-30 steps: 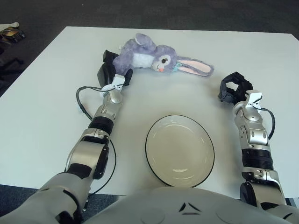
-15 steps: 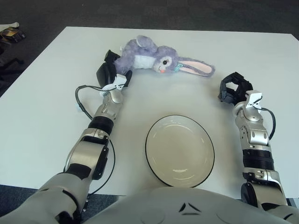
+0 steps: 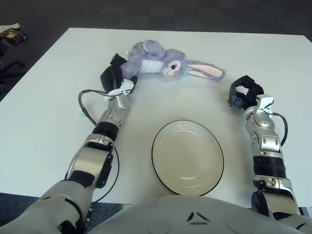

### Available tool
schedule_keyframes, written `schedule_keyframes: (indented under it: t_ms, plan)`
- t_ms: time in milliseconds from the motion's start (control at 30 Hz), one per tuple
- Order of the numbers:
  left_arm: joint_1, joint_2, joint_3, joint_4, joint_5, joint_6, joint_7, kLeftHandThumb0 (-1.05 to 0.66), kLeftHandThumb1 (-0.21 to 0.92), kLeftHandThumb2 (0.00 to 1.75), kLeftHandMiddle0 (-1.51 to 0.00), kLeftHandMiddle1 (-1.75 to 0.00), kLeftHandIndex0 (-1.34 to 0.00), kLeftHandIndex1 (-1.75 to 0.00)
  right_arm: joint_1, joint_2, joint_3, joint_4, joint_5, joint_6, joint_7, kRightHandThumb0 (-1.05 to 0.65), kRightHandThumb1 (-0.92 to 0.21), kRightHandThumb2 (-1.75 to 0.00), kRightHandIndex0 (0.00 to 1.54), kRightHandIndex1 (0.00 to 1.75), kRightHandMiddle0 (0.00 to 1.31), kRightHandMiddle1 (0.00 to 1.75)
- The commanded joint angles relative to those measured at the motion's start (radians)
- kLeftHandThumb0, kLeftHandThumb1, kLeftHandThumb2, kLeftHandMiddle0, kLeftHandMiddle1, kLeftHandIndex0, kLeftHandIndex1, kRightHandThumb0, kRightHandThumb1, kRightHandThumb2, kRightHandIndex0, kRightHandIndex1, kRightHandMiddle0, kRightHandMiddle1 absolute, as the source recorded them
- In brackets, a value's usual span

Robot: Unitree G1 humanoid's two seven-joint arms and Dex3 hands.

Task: Put the doll into the plate.

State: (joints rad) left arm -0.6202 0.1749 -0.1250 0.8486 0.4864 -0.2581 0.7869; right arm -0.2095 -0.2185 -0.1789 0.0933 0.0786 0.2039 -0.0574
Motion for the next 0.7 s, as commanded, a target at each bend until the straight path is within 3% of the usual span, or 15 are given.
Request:
schedule_keyframes:
  t_ms: [0, 267, 533, 667]
  plan:
    - [-0.011, 0.013, -0.008, 0.011, 0.005, 0.011, -0.019, 0.01, -0.12, 1.65, -1.01, -1.25, -0.88, -1.75, 0.045, 0.01, 0.008, 0.023, -0.011, 0.048, 0.008, -0.45, -0.41, -1.19, 1.17, 1.75, 0.54, 1.75]
    - [0.004, 0.026, -0.018, -0.036, 0.01, 0.03, -0.06, 0.0, -0.13, 1.64, -1.04, -1.21, -0.87, -1.75, 0.049, 0.014, 0.009, 0.014, -0.009, 0.049, 0.006, -0.45, -0.42, -1.19, 1.16, 1.75, 0.53, 1.75]
    - [0.048, 0.009, 0.027, -0.124, -0.1, 0.0, -0.188, 0.0, -0.13, 1.64, -1.04, -1.21, -0.87, -1.75, 0.048, 0.007, 0.011, 0.017, -0.009, 0.052, 0.013, -0.46, -0.39, -1.22, 1.18, 1.75, 0.55, 1.75]
    - [0.083, 0.007, 0.028, -0.213, -0.095, 0.035, -0.205, 0.0, -0.13, 1.64, -1.04, -1.21, -0.87, -1.75, 0.047, 0.004, 0.009, 0.021, -0.006, 0.051, 0.017, -0.46, -0.38, -1.23, 1.19, 1.75, 0.56, 1.75]
